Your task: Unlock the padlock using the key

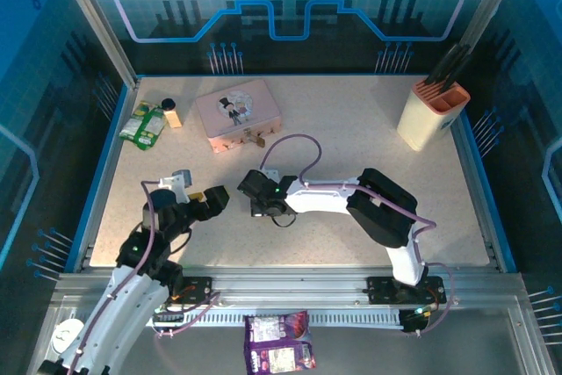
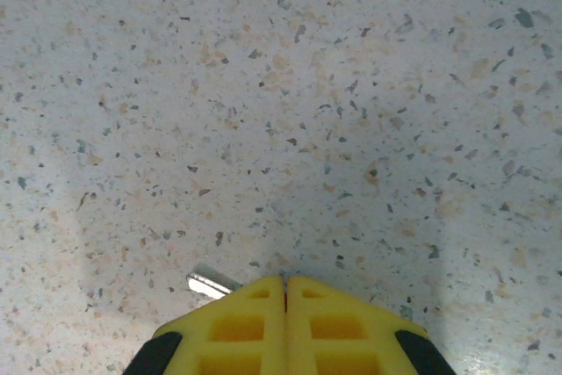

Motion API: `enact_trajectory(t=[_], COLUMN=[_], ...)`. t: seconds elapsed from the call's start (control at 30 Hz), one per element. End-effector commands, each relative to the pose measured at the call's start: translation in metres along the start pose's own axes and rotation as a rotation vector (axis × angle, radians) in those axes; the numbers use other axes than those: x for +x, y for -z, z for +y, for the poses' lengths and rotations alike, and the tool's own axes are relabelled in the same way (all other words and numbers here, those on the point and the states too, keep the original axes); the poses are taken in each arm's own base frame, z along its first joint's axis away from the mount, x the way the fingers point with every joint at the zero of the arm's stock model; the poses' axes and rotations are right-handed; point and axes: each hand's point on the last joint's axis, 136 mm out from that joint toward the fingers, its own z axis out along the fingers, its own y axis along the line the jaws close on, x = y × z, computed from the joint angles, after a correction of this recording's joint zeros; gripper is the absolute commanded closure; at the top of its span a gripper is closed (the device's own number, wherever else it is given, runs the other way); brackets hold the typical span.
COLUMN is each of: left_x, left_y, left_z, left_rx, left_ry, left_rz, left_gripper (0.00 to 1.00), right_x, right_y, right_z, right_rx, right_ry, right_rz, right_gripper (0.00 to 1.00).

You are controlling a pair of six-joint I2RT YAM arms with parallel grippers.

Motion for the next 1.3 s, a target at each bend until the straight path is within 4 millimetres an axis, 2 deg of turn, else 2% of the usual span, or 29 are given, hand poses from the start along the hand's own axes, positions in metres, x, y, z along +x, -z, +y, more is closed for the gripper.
enact_trajectory(t=[0.0,0.17,0.37,0.57,0.73,0.93,1.27], left_x=[0.000,0.003,0.006,0.022,0.030,0.028,0.022], left_y=[-0.002,-0.009,-0.019,-0.026,-0.027,-0.026,-0.026], left_z=[0.004,-0.001,-0.016,-0.031,-0.029,-0.019,-0.010], left_rx=[-0.024,0.021,0.075,0.098,0.057,0.002,-0.058], left_ry=[-0.010,0.034,0.181,0.244,0.219,0.201,0.148], left_rz=[-0.004,0.014,0.081,0.172,0.185,0.161,0.138], left_gripper=[0.01,0.01,0.04,0.07,0.08,0.07,0.05], right_x=[0.002,-0.008,-0.009,-0.013,-0.004,0.020,0.025], right_y=[0.017,0.039,0.044,0.049,0.043,0.031,0.036], right_z=[0.005,0.011,-0.008,-0.027,-0.041,-0.058,-0.053], right_rx=[-0.098,-0.261,-0.371,-0.393,-0.355,-0.219,-0.171], right_ry=[-0.046,-0.144,-0.296,-0.330,-0.274,-0.132,-0.029], right_rz=[-0.036,-0.107,-0.147,-0.169,-0.151,-0.066,-0.061], right_gripper=[1.00,1.00,1.00,1.00,1.00,1.00,0.97])
